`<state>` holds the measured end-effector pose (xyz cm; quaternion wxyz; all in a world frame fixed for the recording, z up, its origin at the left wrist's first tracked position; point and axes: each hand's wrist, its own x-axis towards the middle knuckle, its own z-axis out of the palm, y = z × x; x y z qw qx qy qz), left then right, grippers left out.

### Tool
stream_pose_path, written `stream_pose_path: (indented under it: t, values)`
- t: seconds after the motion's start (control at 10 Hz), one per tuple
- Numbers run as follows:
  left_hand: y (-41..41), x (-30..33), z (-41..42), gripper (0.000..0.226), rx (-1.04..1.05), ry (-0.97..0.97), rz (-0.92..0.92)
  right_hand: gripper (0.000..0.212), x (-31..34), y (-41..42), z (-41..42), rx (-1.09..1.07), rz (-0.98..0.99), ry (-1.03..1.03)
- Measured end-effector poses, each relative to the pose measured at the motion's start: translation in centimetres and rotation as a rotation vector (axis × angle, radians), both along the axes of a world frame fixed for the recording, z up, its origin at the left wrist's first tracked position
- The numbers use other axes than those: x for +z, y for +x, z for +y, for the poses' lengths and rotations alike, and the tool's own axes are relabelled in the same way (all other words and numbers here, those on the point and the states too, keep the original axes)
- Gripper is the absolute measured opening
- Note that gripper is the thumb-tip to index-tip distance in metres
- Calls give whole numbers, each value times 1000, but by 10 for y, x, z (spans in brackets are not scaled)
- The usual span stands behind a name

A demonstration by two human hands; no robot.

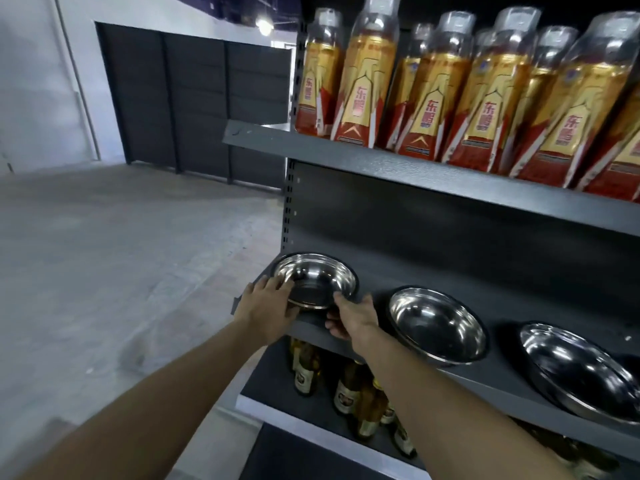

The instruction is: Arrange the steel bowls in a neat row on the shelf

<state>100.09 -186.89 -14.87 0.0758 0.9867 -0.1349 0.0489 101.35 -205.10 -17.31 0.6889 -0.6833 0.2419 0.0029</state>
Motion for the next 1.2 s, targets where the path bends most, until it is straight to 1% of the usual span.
stream_pose_path:
  t: [0.1,0.3,0.5,0.7,0.8,0.9,1.0,1.2]
  values:
    - [6,-3,16,57,-11,-21,-11,64,-9,12,16,-31,-18,21]
    - [16,-12,23,56,-43,-76,2,53,-19,15,22,-120,-74,-17]
    - [17,-15,14,59,-80,-121,18,37,-19,7,11,-103,-67,-77]
    - [9,-14,10,58,-100,-113,31,34,-21,2,-2,-85,-66,-92]
    - [3,-16,9,56,-108,-124,28,37,-17,-4,-6,-24,-36,-59]
    - [-3,-18,7,56,-112,-115,25,61,-18,-14,-7,-9,-35,-43]
    - [-11,-19,-2,56,-129,-119,22,54,-23,-31,-11,-4,-54,-44]
    - [-46,-18,-40,52,-121,-127,-29,31,-26,-85,-43,-24,-26,-97]
